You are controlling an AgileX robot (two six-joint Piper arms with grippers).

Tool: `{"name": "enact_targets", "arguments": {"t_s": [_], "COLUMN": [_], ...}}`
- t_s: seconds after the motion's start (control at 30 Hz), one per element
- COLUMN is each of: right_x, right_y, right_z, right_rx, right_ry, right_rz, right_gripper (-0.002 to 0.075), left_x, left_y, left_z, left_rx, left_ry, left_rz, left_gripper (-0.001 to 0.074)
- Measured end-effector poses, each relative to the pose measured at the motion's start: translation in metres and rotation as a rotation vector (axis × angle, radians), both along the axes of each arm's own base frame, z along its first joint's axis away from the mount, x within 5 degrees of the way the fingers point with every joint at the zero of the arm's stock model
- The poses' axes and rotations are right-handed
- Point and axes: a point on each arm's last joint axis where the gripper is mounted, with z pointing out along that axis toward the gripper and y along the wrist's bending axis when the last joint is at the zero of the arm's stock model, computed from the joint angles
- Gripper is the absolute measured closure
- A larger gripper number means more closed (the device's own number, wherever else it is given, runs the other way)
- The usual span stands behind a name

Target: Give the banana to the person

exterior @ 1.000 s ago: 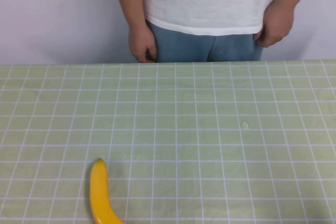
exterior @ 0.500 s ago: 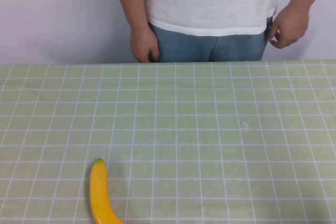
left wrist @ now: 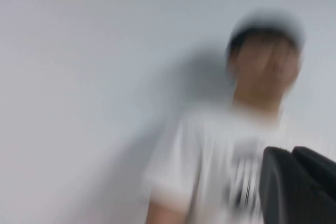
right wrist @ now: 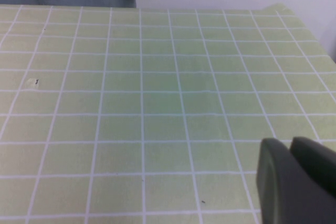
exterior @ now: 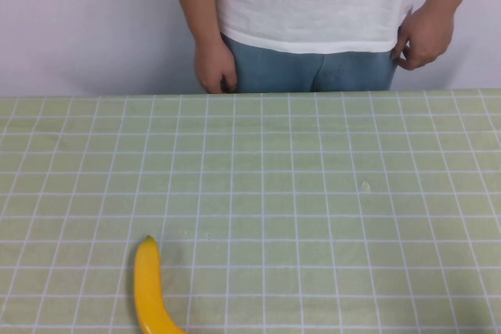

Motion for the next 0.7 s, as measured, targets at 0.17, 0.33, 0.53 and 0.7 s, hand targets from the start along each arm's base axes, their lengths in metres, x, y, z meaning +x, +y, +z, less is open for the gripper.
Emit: {"name": "enact_targets", "arguments": {"t_s": [0.17,0.33,0.53,0.7], "right_x": [0.000,0.000,0.000,0.000], "right_y": [0.000,0.000,0.000,0.000], "right_z": [0.000,0.000,0.000,0.000], "right_rx": [0.000,0.000,0.000,0.000], "right_ry": [0.000,0.000,0.000,0.000], "right_rz": [0.000,0.000,0.000,0.000], "right_gripper": [0.0733,0.0733,0.0733,0.0733], "left_x": [0.036,0.067,0.100,0.128], "left_y": [-0.008,-0.016,-0.030,-0.042], "left_z": [-0.002,-0.026,-0.056,-0.083], "left_rx": [0.096,0.069,0.039,0.110], "left_ry": [0.481,0.803,1.218,1.547], "left_rz": [-0.011,-0.050,-0.113,-0.159], "left_gripper": [0.0739,0.0739,0.0739,0.0739]}}
